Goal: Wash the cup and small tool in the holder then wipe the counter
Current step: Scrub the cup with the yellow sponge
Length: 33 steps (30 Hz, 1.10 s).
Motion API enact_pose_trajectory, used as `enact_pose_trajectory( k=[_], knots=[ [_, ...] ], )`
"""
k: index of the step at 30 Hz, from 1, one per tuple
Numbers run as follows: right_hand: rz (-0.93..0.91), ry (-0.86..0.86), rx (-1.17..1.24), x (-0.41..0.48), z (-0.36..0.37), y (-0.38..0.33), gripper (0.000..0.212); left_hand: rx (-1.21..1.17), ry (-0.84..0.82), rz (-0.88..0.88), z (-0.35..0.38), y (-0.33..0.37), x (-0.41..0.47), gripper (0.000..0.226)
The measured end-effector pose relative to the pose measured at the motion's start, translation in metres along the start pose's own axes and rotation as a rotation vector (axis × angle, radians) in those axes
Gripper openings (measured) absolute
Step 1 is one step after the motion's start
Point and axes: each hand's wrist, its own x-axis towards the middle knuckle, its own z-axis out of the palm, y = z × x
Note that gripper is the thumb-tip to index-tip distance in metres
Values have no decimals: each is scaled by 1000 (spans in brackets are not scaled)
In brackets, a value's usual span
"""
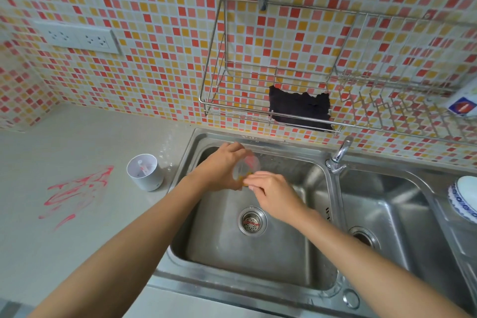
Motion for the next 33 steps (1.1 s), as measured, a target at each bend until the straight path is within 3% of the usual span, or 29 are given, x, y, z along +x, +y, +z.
enact_pose_trajectory(
  k=[1,6,9,11,13,17,19,26,33],
  knots=[
    [17,-30,37,0,0,1,27,6,-16,6,1,0,-1,83],
    [-187,0,-359,10,-19,19,48,-81,-10,-66,1,-1,-2,88],
    [-173,33,-286,6,-14,13,42,-70,-37,-67,-4,-1,-1,87],
    [-30,-10,12,1,-5,2,33,-47,-61,-51,-4,-5,-2,89],
    [35,-26,138,-2,-1,2,29,-32,-72,-52,-3,-9,-4,91],
    [-224,31,-243,1,-15,14,35,-51,-56,-42,-3,-5,-4,91],
    [-267,58,-362,2,-18,17,32,-56,-51,-43,-5,0,-1,90],
    [-266,56,-302,-7,-7,17,25,-111,-120,-61,-6,-2,-2,91],
    [-333,199,-344,2,-8,19,21,-236,-27,-98,-5,2,-9,88]
  ],
)
